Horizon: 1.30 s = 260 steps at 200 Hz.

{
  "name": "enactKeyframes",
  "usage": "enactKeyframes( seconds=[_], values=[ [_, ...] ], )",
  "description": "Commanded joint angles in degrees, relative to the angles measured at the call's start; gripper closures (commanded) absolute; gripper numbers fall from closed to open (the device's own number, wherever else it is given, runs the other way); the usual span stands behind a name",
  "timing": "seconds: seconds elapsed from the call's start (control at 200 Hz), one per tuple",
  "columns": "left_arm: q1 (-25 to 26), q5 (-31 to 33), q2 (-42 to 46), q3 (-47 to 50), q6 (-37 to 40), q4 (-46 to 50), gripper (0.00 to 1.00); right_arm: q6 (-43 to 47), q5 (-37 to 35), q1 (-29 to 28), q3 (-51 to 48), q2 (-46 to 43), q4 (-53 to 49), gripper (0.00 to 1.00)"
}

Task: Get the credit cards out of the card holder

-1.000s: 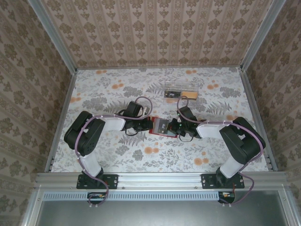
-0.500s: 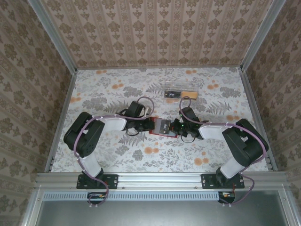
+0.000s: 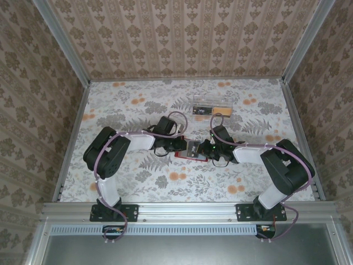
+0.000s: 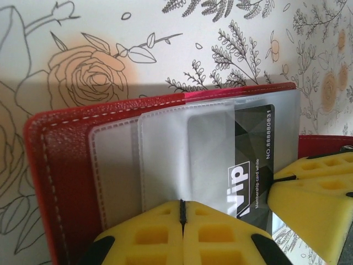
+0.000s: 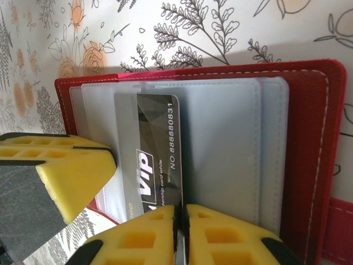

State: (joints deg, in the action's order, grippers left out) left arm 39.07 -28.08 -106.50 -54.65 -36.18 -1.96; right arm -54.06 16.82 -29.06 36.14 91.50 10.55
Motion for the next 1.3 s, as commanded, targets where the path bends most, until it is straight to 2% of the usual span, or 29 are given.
enactKeyframes(
  seconds=[0.0, 0.075, 0.385, 0.59, 0.7, 0.745, 1.075, 1.2, 1.295],
  values=[
    [0.6, 0.8, -1.2, -0.1, 0.8, 2.1, 0.95, 0.3, 0.8, 0.2, -0.1, 0.8, -0.1, 0.82],
    [0.8, 0.9, -1.1, 0.5, 0.8, 2.0, 0.95, 0.4, 0.9, 0.2, 0.1, 1.0, 0.0, 0.8],
    [1.2, 0.8, -1.0, 0.9, 0.7, 1.8, 0.97, 0.1, 1.7, -0.4, 1.7, 2.2, 0.5, 0.81],
    [1.2, 0.9, -0.8, 0.7, 0.9, 2.2, 0.97, 0.2, 1.9, -0.4, 1.5, 1.9, 0.7, 0.88],
    [1.3, 0.8, -0.9, 0.6, 0.9, 2.3, 0.97, 0.1, 2.1, -0.4, 1.2, 1.4, 0.9, 1.0],
    [1.2, 1.0, -0.8, 0.6, 1.0, 2.5, 0.97, 0.1, 1.6, -0.3, 0.9, 0.9, 0.6, 1.0],
    [-0.2, 1.1, 0.0, 1.4, 1.0, 2.9, 0.98, 1.1, -0.4, 3.7, -5.0, -7.0, -2.8, 1.0],
    [-0.4, 1.0, 0.6, 1.3, 0.9, 3.3, 0.98, 2.5, -0.7, 5.3, -6.8, -11.4, -6.1, 1.0],
    [-0.4, 0.6, 1.5, 1.2, 0.9, 3.5, 0.98, 4.5, -1.7, 5.8, -6.6, -18.1, -11.2, 1.0]
  ],
)
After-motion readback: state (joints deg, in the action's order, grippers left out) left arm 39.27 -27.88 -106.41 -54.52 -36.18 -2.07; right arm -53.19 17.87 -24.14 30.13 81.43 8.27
